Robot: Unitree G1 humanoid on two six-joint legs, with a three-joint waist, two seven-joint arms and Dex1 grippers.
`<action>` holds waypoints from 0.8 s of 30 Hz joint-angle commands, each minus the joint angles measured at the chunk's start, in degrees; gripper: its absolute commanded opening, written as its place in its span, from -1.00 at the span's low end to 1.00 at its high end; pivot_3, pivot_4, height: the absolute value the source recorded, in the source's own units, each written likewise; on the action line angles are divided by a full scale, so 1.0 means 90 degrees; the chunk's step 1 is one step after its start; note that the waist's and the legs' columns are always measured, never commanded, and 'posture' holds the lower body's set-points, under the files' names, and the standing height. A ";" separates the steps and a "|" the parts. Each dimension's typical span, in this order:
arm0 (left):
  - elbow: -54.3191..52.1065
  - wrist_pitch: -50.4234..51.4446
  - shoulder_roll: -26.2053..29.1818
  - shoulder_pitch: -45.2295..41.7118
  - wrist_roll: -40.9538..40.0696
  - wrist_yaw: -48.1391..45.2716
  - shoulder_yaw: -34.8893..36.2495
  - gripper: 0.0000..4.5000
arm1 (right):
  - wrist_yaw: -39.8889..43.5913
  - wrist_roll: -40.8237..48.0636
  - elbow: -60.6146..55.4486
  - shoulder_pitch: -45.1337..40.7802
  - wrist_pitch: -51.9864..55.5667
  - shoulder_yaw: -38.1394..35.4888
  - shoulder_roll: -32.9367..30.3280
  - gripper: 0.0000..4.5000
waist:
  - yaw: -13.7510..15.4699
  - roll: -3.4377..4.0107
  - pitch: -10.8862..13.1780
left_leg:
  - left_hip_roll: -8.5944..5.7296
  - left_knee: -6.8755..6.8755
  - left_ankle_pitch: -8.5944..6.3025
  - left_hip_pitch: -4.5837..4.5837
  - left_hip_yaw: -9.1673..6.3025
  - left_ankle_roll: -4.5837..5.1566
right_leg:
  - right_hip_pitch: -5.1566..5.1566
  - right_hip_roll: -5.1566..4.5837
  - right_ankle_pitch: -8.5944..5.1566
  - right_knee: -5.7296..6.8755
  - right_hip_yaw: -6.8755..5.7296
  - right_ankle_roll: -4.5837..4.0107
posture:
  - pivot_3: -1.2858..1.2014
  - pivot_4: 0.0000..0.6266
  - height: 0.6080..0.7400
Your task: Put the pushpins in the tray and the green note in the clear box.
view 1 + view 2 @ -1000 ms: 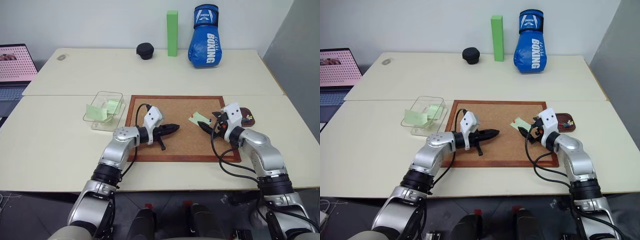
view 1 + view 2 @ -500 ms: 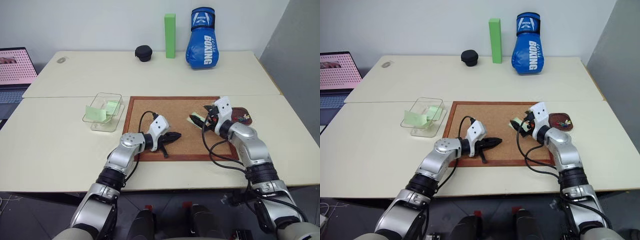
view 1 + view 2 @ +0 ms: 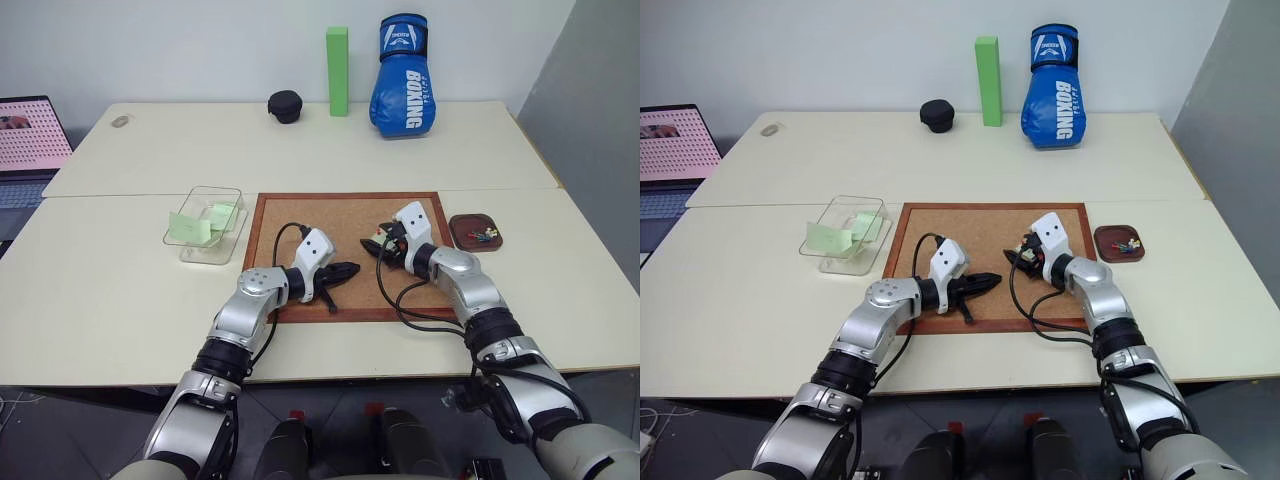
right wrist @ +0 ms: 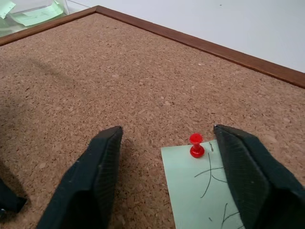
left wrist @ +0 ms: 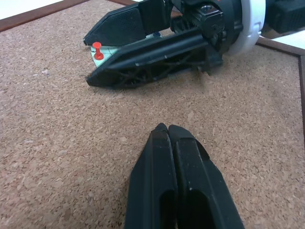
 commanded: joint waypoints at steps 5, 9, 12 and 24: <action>-0.0163 0.0157 -0.0006 0.0270 0.0023 0.0073 -0.0070 -1.00 | -0.0039 0.0147 0.0324 -0.0295 -0.0072 -0.0409 0.0156 -0.39 | -0.0056 0.0001 0.0000 | 0.0000 0.0000 0.0000 0.0001 0.0000 0.0000 | 0.0000 0.0000 0.0000 0.0005 0.0001 0.0000 | 0.03 -0.52 1.00; -0.0280 0.0215 -0.0022 0.0343 0.0009 0.0107 -0.0092 -1.00 | -0.0054 0.0135 0.0366 -0.0326 -0.0054 -0.0472 0.0139 -0.77 | -0.0062 0.0001 0.0000 | 0.0000 0.0000 0.0000 0.0001 0.0000 0.0000 | 0.0000 0.0000 0.0000 0.0005 0.0003 -0.0001 | 0.03 -0.52 1.00; -0.0296 0.0220 -0.0031 0.0352 0.0016 0.0118 -0.0101 -1.00 | -0.0034 0.0114 0.0349 -0.0316 -0.0064 -0.0494 0.0150 -1.00 | -0.0062 0.0001 0.0000 | 0.0000 0.0000 0.0000 0.0001 0.0000 0.0000 | 0.0000 0.0000 0.0000 0.0005 0.0002 -0.0001 | 0.03 -0.52 1.00; -0.0245 0.0260 -0.0007 0.0334 0.0019 0.0046 -0.0121 -1.00 | 0.0058 0.0508 -0.1588 0.0075 0.0535 -0.0626 0.0081 -1.00 | -0.0058 0.0002 0.0001 | -0.0002 -0.0003 0.0000 -0.0009 -0.0001 0.0000 | -0.0006 -0.0002 0.0001 0.0000 0.0002 -0.0003 | 0.03 -0.52 1.00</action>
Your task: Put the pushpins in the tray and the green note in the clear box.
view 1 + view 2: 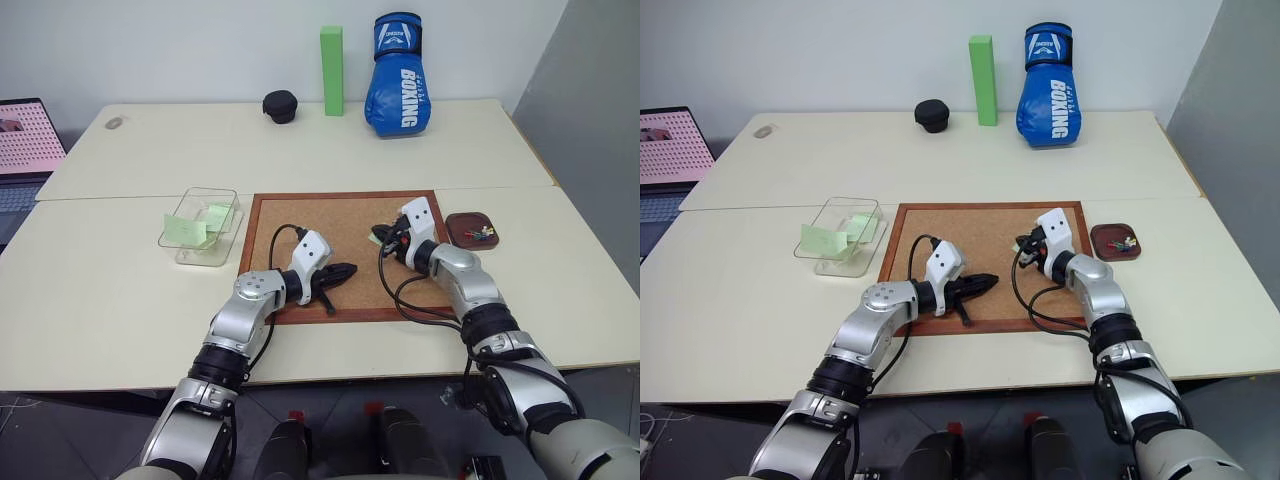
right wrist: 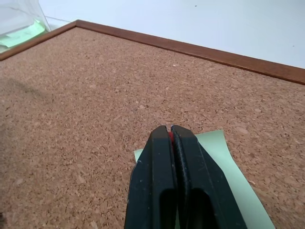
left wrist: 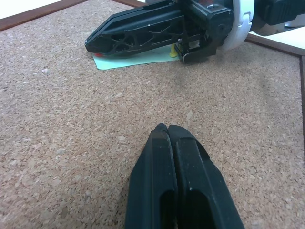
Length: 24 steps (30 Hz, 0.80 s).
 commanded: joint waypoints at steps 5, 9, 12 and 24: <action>0.0182 0.0096 -0.0080 0.0087 0.0017 -0.0034 -0.0129 -1.00 | 0.0099 0.0294 -0.2228 0.0502 0.0656 0.0040 -0.0150 -1.00 | 0.0007 0.0001 -0.0002 | 0.0002 0.0000 0.0000 0.0004 -0.0004 0.0000 | 0.0002 0.0000 -0.0004 0.0001 -0.0005 0.0007 | 0.03 -0.52 1.00; 0.0186 0.0095 -0.0113 0.0085 0.0018 -0.0026 -0.0133 -1.00 | -0.0007 0.0306 -0.2567 0.0707 0.0843 0.0020 -0.0213 -1.00 | 0.0019 0.0001 -0.0001 | -0.0001 0.0000 0.0000 0.0002 -0.0002 0.0000 | 0.0004 -0.0001 -0.0004 -0.0002 -0.0003 0.0007 | 0.03 -0.52 1.00; 0.0172 0.0103 -0.0128 0.0100 0.0009 -0.0025 -0.0135 -1.00 | -0.0328 0.0305 -0.2803 0.0805 0.0884 -0.0233 -0.0320 -1.00 | 0.0032 0.0001 -0.0001 | -0.0001 0.0000 0.0000 0.0002 0.0000 0.0000 | 0.0003 -0.0002 -0.0004 -0.0004 -0.0001 0.0007 | 0.03 -0.52 1.00; 0.0274 0.0027 -0.0193 0.0097 0.0032 -0.0133 -0.0195 -1.00 | -0.1981 0.0204 -0.2937 0.1175 0.1686 -0.1537 -0.1294 -1.00 | 0.0121 0.0006 -0.0004 | -0.0001 -0.0005 -0.0001 -0.0001 0.0006 0.0001 | 0.0003 -0.0002 -0.0005 -0.0015 0.0002 0.0007 | 0.03 -0.52 1.00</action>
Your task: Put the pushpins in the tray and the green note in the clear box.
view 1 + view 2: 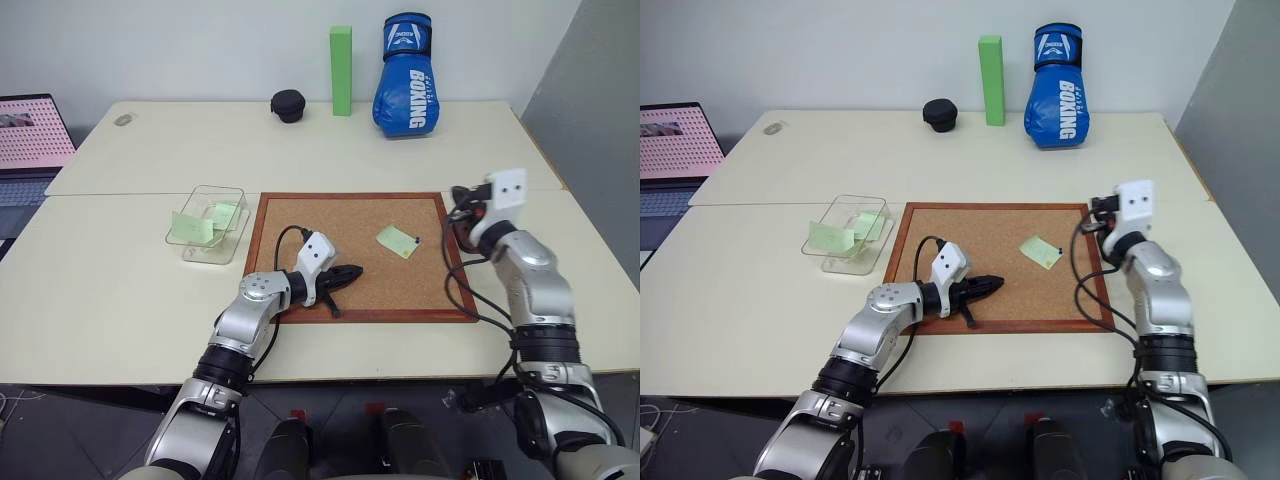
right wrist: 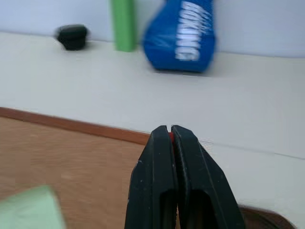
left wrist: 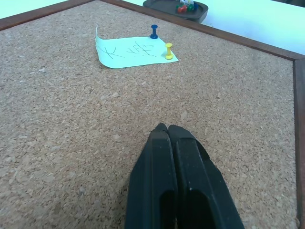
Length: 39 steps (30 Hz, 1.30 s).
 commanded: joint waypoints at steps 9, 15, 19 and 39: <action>0.0416 -0.0060 -0.0140 -0.0041 0.0090 -0.0070 -0.0156 -1.00 | 0.0003 0.0336 0.0431 -0.0290 0.0424 -0.0206 -0.0165 -1.00 | 0.0010 0.0010 -0.0006 | -0.0003 0.0004 0.0003 0.0000 0.0003 0.0005 | 0.0003 0.0001 0.0002 -0.0001 0.0002 0.0005 | 0.03 -0.52 1.00; 0.0300 -0.0040 -0.0103 0.0057 0.0075 -0.0063 -0.0131 -1.00 | -0.0261 0.0271 0.0925 -0.0475 0.0226 -0.0311 -0.0259 -0.56 | 0.0021 0.0010 -0.0006 | -0.0002 0.0003 0.0003 -0.0002 0.0002 0.0005 | 0.0003 0.0001 0.0002 -0.0002 0.0001 0.0005 | 0.03 -0.52 1.00; 0.0278 -0.0034 -0.0131 0.0082 0.0080 -0.0019 -0.0135 -1.00 | -0.0317 0.0198 0.1275 -0.0546 0.0049 -0.0298 -0.0341 -0.22 | 0.0017 0.0010 -0.0006 | -0.0002 0.0003 0.0003 -0.0001 0.0003 0.0005 | 0.0003 0.0001 0.0002 -0.0003 0.0001 0.0005 | 0.03 -0.52 1.00; 0.0282 -0.0057 -0.0186 0.0087 0.0080 0.0068 -0.0124 -1.00 | 0.1958 -0.0419 -0.0402 0.0688 -0.1542 0.1514 -0.0976 0.58 | 0.0017 0.0014 -0.0009 | -0.0002 0.0004 0.0003 -0.0001 0.0002 0.0004 | 0.0005 0.0001 0.0003 -0.0009 0.0000 0.0009 | 0.03 -0.52 1.00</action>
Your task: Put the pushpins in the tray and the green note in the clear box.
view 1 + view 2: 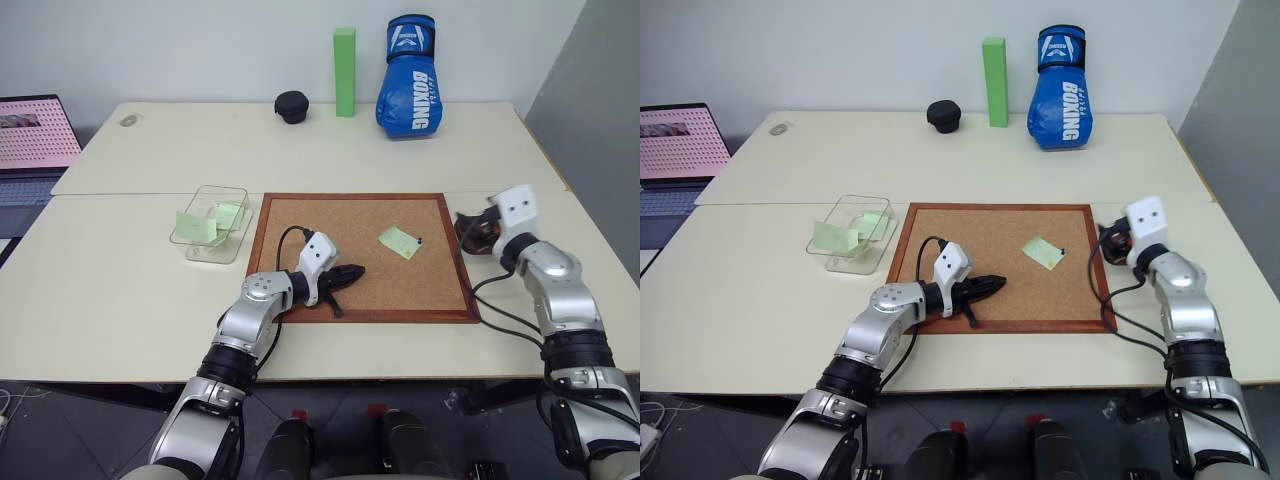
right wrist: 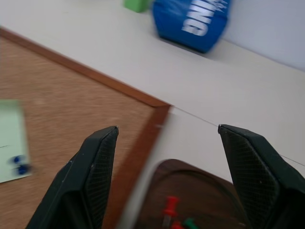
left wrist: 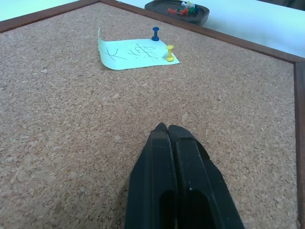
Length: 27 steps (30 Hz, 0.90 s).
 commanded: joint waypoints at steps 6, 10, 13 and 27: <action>0.0066 0.0104 -0.0038 0.0148 0.0041 0.0003 -0.0153 -1.00 | 0.0404 0.0397 -0.0492 0.0179 0.0265 0.0164 0.0456 0.58 | 0.0001 0.0000 0.0000 | 0.0002 0.0001 0.0000 0.0001 -0.0001 0.0000 | 0.0000 0.0001 0.0001 0.0002 0.0000 0.0000 | 0.03 -0.52 1.00; 0.0045 0.0104 -0.0024 0.0168 0.0047 0.0026 -0.0145 -1.00 | 0.0134 0.0657 -0.0091 0.0008 0.0602 -0.0141 0.0809 0.58 | 0.0005 0.0000 0.0000 | 0.0000 0.0001 0.0000 0.0000 -0.0001 -0.0001 | 0.0000 0.0000 0.0001 0.0000 0.0000 0.0000 | 0.03 -0.52 1.00; 0.0035 0.0112 -0.0024 0.0175 0.0048 0.0040 -0.0141 -1.00 | 0.0112 0.0921 0.0052 -0.0104 0.0842 -0.0315 0.0970 0.58 | 0.0004 0.0000 0.0000 | 0.0001 0.0001 0.0000 0.0000 -0.0001 -0.0001 | 0.0000 -0.0001 0.0001 0.0001 0.0000 -0.0001 | 0.03 -0.52 1.00; -0.0028 0.0145 0.0024 0.0180 0.0030 0.0089 -0.0084 -1.00 | 0.0180 0.0538 0.0713 -0.0310 0.0368 0.0041 0.1150 -0.20 | -0.0002 0.0000 0.0000 | 0.0001 -0.0001 0.0000 0.0001 -0.0001 0.0000 | -0.0001 0.0000 0.0000 0.0001 -0.0001 -0.0001 | 0.03 -0.52 1.00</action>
